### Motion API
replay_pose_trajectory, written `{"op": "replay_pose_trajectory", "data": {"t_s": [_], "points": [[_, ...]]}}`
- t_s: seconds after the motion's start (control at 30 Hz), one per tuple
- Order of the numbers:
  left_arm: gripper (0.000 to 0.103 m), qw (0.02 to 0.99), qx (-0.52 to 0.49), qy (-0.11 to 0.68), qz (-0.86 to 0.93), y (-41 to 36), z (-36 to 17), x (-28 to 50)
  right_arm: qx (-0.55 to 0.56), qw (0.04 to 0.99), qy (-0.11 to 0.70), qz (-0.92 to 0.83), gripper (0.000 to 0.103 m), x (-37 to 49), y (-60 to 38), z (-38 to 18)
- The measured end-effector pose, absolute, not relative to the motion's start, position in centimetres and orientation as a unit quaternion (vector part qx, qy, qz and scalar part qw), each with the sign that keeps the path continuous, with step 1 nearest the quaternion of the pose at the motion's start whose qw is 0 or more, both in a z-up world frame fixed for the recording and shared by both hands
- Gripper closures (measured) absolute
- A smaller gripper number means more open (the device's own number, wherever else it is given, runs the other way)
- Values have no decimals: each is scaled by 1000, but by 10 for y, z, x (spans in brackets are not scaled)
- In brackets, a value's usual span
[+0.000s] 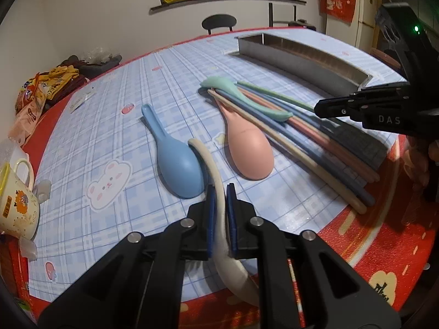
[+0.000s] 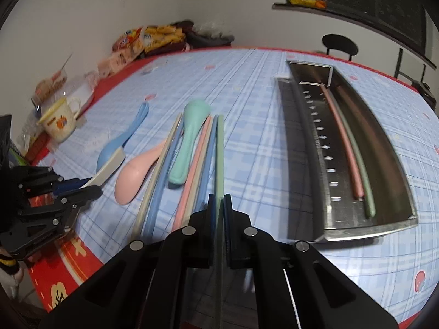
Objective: Organize utensils
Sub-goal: 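Grasp a mint chopstick with the right tool while the left tool holds the cream spoon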
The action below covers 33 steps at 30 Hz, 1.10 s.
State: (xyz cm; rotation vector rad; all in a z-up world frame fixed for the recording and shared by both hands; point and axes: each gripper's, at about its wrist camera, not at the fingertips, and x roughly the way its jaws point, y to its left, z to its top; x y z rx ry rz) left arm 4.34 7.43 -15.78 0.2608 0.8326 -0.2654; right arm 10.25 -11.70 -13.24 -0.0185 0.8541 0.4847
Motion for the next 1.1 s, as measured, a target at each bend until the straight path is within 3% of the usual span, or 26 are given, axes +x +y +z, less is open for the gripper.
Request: {"op": "replay_pose_trajectory", "data": {"t_s": [1.1], "points": [[91,928,-8,355,-111,125,-139,35,96,915,310,240,97,82,-167,-95]]}}
